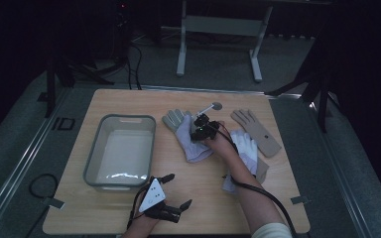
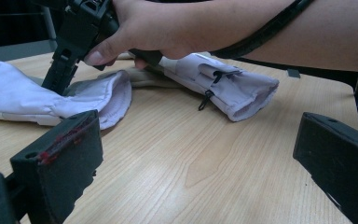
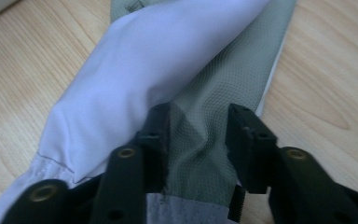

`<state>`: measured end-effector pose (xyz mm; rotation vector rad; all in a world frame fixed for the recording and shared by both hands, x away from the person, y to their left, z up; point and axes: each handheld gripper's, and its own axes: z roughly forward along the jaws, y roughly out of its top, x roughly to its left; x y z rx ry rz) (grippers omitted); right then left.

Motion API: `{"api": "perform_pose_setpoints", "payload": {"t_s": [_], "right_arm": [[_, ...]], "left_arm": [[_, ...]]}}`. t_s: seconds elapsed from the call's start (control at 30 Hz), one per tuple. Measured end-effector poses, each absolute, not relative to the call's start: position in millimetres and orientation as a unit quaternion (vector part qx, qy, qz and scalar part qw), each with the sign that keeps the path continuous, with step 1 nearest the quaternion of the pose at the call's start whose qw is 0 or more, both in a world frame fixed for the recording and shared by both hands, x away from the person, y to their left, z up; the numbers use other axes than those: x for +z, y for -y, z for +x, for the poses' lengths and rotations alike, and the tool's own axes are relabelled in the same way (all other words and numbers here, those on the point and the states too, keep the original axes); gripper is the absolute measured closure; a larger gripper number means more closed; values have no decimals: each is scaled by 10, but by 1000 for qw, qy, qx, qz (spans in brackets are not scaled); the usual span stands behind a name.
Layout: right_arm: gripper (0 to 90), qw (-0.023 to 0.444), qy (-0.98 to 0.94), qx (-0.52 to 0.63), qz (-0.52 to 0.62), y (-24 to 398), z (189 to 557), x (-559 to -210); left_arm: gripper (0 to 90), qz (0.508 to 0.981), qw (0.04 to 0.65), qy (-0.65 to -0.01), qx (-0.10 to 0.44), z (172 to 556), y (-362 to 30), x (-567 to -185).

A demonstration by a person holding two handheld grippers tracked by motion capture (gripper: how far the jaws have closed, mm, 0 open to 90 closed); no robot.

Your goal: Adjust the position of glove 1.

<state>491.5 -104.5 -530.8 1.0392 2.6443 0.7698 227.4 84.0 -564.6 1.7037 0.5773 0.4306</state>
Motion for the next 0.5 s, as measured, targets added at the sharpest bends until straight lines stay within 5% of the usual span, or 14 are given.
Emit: {"api": "perform_pose_setpoints", "payload": {"t_s": [0.13,0.5], "right_arm": [[872,102,-884,266,371,1015,4882,-5308],[887,93,-816,348,453,1141,4555,-5113]], "left_arm": [[12,736,602,-248,185,2273,-838,-5646],[12,735,603,-250,186,2269,-836,-5646]]}}
